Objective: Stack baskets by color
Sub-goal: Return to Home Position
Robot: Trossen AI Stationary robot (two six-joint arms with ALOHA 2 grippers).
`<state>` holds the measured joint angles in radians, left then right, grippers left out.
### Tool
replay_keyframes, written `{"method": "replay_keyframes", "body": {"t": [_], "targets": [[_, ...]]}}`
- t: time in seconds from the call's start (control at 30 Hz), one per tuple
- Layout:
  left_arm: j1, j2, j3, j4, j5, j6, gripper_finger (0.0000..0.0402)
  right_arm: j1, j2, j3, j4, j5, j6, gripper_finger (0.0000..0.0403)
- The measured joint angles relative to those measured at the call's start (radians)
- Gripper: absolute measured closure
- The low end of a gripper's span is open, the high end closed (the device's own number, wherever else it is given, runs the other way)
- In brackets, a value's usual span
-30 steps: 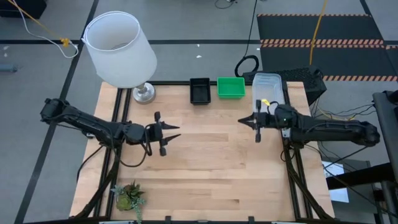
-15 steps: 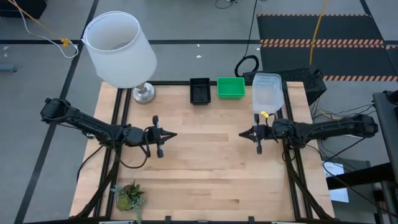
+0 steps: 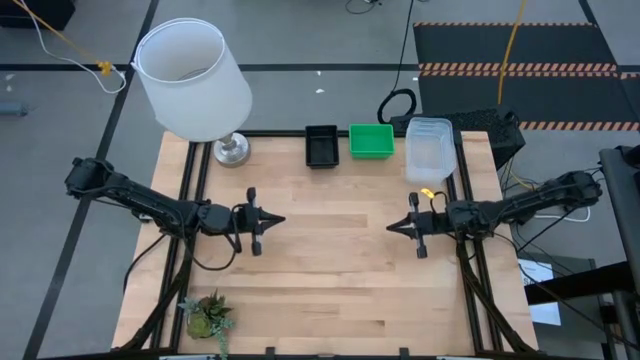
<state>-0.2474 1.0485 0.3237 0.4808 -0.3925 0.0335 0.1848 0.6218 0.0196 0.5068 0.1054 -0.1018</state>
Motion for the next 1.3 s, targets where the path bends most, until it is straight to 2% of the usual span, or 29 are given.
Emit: {"method": "replay_keyframes", "body": {"t": [0.23, 0.5, 0.8, 0.97, 1.13, 1.3], "targets": [[0.0, 0.0, -0.017, 0.031, 0.037, 0.046, 0.0396, 0.014, -0.036, -0.001, -0.008, -0.001, -0.027, 0.0403], [-0.001, 0.0, -0.18, 0.325, 0.083, 0.022, 0.0397, 0.013, -0.096, -0.002, -0.047, -0.001, -0.061, 0.0403], [-0.011, -0.019, -0.314, 0.5, 0.081, 0.017, 0.0398, 0.013, -0.16, -0.003, -0.104, -0.001, -0.08, 0.0403], [-0.026, -0.052, -0.315, 0.49, 0.081, 0.045, 0.0399, 0.013, -0.221, -0.004, -0.123, 0.014, -0.101, 0.0403], [-0.03, -0.084, -0.315, 0.468, 0.081, 0.047, 0.0394, 0.011, -0.318, -0.004, -0.233, 0.057, -0.102, 0.0403], [-0.03, -0.095, -0.315, 0.449, 0.08, 0.046, 0.0393, 0.011, -0.435, -0.004, -0.311, 0.052, -0.12, 0.0403]]}}
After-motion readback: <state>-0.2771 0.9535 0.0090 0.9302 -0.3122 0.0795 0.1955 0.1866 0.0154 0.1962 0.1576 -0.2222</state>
